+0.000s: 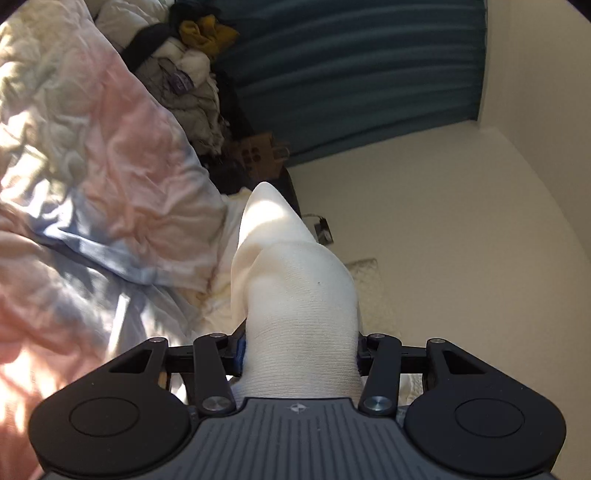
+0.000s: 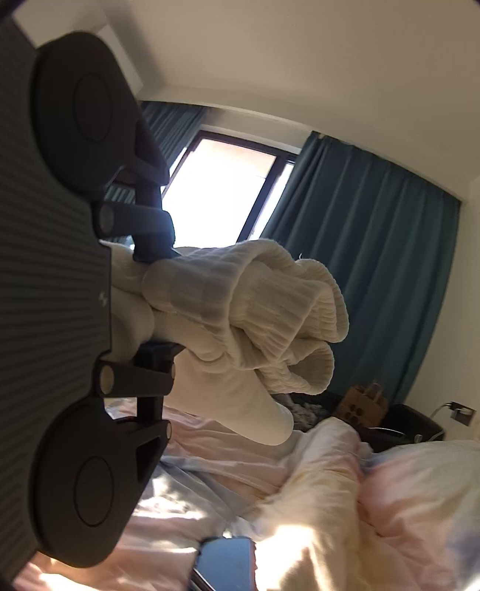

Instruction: Fold clothes

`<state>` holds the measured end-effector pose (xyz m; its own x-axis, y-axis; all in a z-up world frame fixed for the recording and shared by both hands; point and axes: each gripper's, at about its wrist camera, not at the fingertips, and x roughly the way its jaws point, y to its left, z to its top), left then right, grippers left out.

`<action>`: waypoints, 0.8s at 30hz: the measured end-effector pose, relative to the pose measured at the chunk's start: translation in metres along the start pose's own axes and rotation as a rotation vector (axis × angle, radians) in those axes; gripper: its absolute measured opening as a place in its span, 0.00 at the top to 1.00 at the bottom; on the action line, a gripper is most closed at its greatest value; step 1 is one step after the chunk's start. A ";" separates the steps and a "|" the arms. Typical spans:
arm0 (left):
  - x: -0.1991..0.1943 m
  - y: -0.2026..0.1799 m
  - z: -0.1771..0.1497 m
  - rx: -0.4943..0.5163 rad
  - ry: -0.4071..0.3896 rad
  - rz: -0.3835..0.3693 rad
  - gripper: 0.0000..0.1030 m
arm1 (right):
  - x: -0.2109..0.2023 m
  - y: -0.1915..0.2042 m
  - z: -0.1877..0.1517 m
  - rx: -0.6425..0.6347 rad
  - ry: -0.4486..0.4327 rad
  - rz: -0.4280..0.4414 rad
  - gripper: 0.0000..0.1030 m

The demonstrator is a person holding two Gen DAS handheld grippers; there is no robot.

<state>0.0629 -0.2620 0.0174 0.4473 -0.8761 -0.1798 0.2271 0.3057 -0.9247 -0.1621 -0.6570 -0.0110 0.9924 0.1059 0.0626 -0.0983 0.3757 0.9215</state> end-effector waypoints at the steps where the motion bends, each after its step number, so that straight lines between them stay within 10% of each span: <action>1: 0.016 -0.007 -0.010 0.013 0.028 -0.011 0.52 | -0.015 -0.004 0.011 0.001 -0.033 -0.010 0.61; 11: 0.189 -0.041 -0.115 0.096 0.349 -0.104 0.53 | -0.150 -0.061 0.067 0.010 -0.360 -0.087 0.61; 24: 0.341 0.043 -0.196 0.214 0.665 -0.034 0.53 | -0.216 -0.187 0.011 0.140 -0.604 -0.301 0.61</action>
<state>0.0561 -0.6206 -0.1494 -0.1721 -0.9080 -0.3821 0.4272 0.2807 -0.8595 -0.3574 -0.7604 -0.1930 0.8463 -0.5313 -0.0390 0.1588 0.1816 0.9705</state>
